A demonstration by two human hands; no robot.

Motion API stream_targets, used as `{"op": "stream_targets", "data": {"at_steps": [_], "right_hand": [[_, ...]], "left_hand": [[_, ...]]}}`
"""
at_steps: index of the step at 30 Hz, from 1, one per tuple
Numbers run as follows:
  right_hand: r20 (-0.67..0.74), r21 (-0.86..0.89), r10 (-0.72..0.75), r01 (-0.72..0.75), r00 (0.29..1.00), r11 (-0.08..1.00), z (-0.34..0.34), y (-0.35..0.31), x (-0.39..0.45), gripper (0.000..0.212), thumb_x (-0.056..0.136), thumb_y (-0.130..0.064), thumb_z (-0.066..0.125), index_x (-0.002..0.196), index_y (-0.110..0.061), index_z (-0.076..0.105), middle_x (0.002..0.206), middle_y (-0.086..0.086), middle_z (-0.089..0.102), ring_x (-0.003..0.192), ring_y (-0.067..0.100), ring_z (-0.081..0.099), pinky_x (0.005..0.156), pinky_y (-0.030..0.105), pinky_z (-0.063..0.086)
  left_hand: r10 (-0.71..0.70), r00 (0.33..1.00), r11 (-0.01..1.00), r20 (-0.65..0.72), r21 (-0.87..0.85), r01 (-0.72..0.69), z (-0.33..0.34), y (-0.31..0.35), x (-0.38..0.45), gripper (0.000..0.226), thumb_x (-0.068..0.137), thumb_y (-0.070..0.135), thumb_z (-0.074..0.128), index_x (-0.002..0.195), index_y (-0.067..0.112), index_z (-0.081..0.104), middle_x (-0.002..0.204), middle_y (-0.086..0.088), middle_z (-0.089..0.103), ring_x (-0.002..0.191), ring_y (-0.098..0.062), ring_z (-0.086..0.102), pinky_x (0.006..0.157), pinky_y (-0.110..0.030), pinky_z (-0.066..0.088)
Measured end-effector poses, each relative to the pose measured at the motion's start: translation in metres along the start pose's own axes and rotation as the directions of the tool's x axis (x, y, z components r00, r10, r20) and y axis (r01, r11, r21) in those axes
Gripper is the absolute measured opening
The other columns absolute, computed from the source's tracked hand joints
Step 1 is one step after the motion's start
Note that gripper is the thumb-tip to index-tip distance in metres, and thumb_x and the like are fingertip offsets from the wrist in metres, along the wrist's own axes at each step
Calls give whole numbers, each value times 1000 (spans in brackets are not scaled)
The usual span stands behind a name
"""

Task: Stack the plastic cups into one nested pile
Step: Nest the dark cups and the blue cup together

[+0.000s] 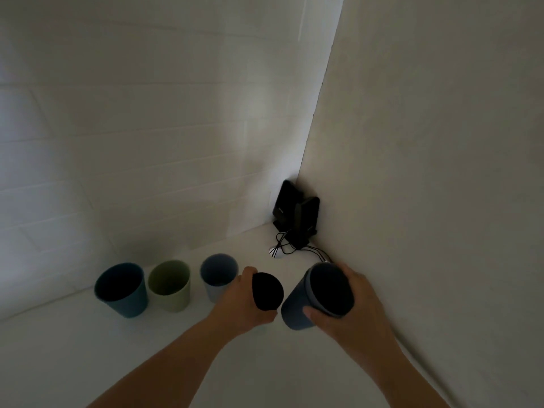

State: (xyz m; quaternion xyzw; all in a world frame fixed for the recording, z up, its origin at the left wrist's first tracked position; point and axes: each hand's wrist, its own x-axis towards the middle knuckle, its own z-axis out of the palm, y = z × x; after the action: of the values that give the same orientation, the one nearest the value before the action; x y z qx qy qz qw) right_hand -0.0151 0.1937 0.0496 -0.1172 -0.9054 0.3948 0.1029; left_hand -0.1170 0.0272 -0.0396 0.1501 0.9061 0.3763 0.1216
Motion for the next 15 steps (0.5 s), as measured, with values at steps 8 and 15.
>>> {"op": "stream_targets", "data": {"at_steps": [8,15], "right_hand": [[79,171,-147,132,986,976,15,-51,18,87,61,-29,82,132,-32,34,122,-13,44,112,3,43,93,24,42],[324,45,-231,229,917,972,76,-50,16,95,59,-36,82,136,-28,27,131,-8,38,111,1,36,93,14,32]], "left_hand": [[10,998,999,57,-45,-7,-27,-13,-46,75,59,33,82,116,25,34,108,11,53,97,-12,55,82,-23,44],[3,998,945,59,-328,16,-35,-35,-68,95,58,24,85,121,44,17,116,23,41,112,-3,45,89,-15,39]]}}
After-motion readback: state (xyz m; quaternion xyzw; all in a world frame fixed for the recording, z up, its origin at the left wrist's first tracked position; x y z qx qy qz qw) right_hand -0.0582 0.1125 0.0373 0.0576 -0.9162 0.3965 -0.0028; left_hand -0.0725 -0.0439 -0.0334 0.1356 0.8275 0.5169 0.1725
